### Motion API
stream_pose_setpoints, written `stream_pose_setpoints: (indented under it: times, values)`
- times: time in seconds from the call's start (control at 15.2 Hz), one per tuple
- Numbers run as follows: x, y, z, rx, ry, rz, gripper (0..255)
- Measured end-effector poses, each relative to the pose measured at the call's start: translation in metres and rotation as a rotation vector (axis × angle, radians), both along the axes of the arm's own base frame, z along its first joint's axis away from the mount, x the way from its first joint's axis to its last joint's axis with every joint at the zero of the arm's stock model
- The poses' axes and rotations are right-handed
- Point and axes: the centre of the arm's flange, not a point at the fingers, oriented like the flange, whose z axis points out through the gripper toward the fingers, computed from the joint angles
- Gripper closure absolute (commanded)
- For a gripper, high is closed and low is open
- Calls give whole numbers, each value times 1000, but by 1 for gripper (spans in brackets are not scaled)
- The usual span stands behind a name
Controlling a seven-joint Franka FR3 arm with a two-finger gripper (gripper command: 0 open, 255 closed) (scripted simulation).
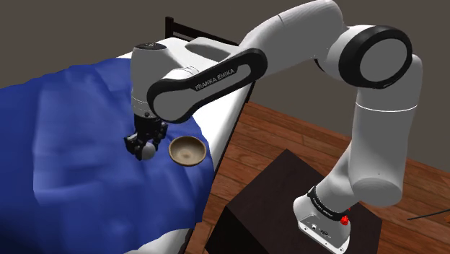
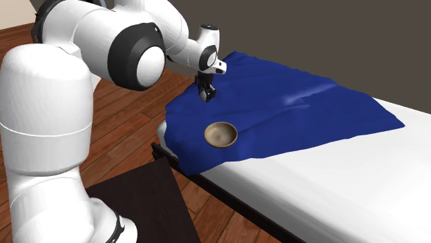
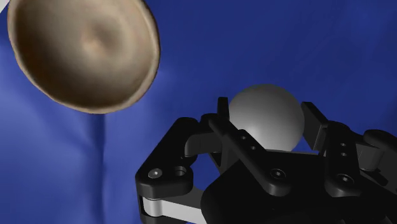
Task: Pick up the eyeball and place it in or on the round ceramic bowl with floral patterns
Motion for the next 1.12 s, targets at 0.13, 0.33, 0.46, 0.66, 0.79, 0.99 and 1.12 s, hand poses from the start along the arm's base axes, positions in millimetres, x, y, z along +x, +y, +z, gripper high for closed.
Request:
stream_pose_setpoints:
  times: [0.13,0.33,0.46,0.66,0.79,0.99,1.12]
  values:
    - [-1,-25,0,0,0,0,255]
    - [-4,-65,-1,0,0,-1,255]
    - [-1,-93,-4,-1,0,-1,255]
    - [2,-130,-2,-1,0,-1,255]
    - [0,-156,0,0,0,-1,255]
    - [-1,-175,-8,0,0,0,255]
    - [-1,-177,-18,0,0,0,255]
